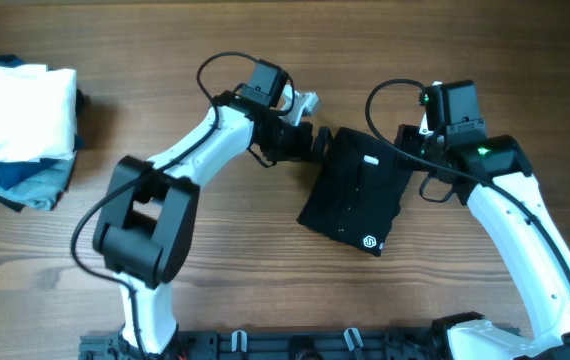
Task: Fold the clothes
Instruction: 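Grasp the folded square with the left gripper and carry it to the left pile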
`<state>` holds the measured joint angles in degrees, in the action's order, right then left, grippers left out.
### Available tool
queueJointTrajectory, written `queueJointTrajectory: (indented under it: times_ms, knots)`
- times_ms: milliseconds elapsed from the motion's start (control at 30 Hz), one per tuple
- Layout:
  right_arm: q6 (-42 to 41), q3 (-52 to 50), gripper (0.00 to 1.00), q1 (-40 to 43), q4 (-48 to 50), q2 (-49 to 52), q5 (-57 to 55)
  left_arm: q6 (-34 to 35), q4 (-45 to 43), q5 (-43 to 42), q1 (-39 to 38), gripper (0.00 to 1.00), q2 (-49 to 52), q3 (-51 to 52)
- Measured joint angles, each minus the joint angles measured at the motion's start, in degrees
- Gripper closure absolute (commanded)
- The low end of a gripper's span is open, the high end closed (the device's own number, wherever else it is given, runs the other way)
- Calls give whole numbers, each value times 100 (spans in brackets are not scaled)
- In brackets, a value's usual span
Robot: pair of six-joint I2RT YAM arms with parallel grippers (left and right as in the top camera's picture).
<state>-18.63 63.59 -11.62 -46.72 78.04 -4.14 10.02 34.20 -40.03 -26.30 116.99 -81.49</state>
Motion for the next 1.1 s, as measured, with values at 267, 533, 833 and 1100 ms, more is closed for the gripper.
queueJointTrajectory:
  times_ms: [267, 533, 833, 1100]
  knots:
    - [-46, 0, 47, 0, -90, 0, 0, -282, -997, -870, -540, 63, 929, -114]
    - [-85, 0, 48, 0, -131, 0, 0, -332, -1397, -750, -564, 96, 1156, -68]
    - [-175, 0, 48, 0, -170, 0, -87, -337, -743, 1025, 2761, 96, -1346, -11]
    - [-262, 0, 47, 0, -212, 0, -90, -330, -1453, 1224, 5648, 96, -1530, -7]
